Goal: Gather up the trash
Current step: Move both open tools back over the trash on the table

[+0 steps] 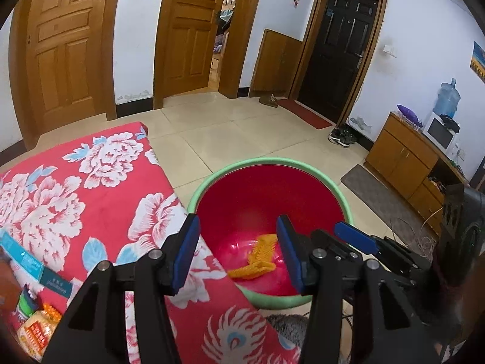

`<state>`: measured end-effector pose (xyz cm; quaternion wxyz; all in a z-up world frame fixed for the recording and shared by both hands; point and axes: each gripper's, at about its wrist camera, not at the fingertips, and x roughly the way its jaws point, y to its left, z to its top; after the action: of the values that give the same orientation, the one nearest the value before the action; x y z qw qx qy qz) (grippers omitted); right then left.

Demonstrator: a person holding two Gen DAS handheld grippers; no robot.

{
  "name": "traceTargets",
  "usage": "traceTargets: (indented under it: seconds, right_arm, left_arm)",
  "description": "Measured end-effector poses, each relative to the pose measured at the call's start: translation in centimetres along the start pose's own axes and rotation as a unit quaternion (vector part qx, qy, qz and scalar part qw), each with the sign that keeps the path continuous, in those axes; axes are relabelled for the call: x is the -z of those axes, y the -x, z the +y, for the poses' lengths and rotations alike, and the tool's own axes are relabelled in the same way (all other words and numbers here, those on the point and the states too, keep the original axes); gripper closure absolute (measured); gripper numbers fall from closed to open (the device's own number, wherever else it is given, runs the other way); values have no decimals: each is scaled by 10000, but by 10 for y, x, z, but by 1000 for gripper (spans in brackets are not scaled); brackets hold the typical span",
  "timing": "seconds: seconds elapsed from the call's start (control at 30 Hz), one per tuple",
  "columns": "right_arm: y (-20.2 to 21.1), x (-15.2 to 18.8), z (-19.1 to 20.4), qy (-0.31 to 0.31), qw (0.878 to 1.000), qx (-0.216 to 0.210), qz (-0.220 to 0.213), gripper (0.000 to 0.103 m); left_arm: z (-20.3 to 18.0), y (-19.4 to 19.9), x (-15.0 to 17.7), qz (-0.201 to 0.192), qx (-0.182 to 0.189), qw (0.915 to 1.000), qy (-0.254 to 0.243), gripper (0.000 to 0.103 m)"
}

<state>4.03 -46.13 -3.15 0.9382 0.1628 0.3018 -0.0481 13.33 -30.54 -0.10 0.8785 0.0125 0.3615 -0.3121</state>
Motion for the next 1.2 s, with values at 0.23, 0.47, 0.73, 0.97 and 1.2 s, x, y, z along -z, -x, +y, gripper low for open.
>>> traceTargets:
  seconds: [0.23, 0.47, 0.73, 0.97, 1.2]
  right_arm:
    - [13, 4, 23, 196, 9997, -117, -6, 55]
    - [30, 4, 46, 341, 9994, -72, 20, 51]
    - [49, 20, 90, 719, 9972, -190, 35, 48]
    - [53, 42, 132, 956, 9945, -382, 201, 48]
    - [53, 58, 158, 1049, 9930, -426, 339, 48]
  left_arm:
    - [-4, 20, 6, 22, -51, 9999, -121, 50]
    - [0, 49, 18, 16, -155, 9998, -106, 50]
    - [22, 90, 39, -44, -306, 9995, -20, 50]
    - [46, 127, 53, -206, -569, 9980, 171, 50]
    - [75, 160, 77, -277, -914, 9946, 394, 50]
